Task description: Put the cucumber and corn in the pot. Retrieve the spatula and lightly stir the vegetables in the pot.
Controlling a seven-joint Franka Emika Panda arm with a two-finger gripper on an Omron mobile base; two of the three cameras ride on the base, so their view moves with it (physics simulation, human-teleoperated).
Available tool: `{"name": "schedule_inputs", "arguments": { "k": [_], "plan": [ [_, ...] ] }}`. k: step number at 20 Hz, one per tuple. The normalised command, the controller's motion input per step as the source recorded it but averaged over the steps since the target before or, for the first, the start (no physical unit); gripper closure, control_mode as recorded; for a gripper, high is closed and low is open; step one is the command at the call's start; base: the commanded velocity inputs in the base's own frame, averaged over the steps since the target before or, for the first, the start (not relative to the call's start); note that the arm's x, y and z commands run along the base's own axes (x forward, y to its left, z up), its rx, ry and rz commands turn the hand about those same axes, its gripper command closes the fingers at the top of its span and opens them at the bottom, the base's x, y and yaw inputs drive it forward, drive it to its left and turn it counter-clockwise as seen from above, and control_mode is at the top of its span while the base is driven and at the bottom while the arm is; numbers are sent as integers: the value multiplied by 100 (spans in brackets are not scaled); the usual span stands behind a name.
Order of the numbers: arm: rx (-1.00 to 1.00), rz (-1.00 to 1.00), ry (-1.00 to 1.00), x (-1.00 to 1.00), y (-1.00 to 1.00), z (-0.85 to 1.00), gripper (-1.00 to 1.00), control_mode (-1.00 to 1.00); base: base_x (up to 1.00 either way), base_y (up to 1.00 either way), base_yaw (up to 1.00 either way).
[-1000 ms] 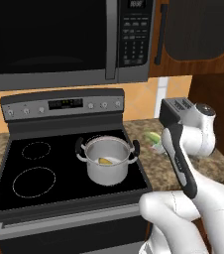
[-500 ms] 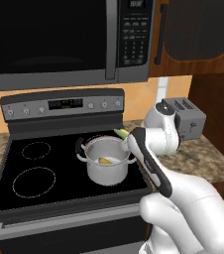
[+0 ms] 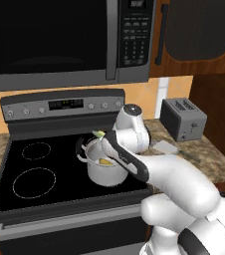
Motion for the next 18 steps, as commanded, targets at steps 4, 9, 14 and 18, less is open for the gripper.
{"name": "schedule_inputs", "arguments": {
  "k": [4,9,14,18],
  "plan": [
    [0,0,12,35,5,-57,100,-100,0,0,0],
    [0,0,9,25,0,-54,100,-100,0,0,0],
    [0,0,4,6,0,-35,-100,-100,0,0,0],
    [0,0,0,-40,-2,-1,-100,-100,0,0,0]
  ]
}}
